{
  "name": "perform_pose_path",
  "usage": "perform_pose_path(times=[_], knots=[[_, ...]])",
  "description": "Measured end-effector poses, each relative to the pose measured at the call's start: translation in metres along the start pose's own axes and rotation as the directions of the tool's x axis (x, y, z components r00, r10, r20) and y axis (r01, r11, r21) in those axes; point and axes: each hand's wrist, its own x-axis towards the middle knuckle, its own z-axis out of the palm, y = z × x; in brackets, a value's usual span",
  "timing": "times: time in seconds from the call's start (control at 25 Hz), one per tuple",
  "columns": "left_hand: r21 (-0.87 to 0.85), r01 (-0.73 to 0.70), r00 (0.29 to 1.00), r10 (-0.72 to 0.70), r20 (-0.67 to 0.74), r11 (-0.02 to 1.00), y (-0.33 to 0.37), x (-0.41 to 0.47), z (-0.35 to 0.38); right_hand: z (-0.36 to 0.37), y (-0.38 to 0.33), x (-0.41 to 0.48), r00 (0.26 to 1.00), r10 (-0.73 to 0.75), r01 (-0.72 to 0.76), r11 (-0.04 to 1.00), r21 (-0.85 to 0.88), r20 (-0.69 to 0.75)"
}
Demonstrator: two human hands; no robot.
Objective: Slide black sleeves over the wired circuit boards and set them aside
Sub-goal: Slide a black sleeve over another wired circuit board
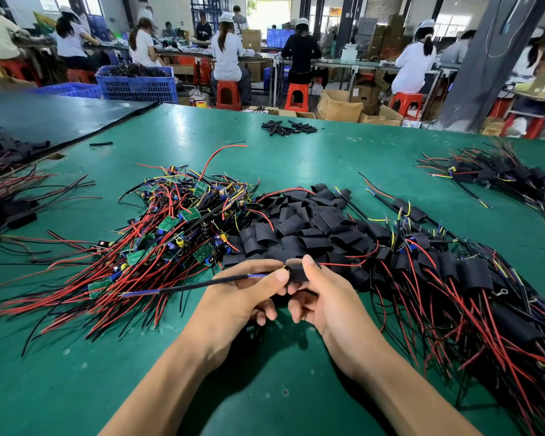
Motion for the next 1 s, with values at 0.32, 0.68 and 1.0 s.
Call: perform_pose_path(times=[0.32, 0.68, 1.0], knots=[[0.041, -0.041, 0.997, 0.039, 0.060, 0.998, -0.0019, -0.0005, 0.0009, 0.0007, 0.0010, 0.0005, 0.999, 0.011, -0.014, 0.998, 0.056, 0.045], [0.042, -0.033, 0.999, 0.032, 0.024, 0.999, -0.0030, 0.0007, 0.0017, 0.0003, 0.0040, 0.0022, 0.998, -0.061, 0.060, 0.996, 0.068, 0.010], [-0.115, 0.057, 0.996, -0.064, -0.058, 0.992, -0.0030, 0.0037, 0.0022, 0.0025, -0.0008, -0.0054, 0.978, -0.203, 0.196, 0.972, -0.132, -0.048]])
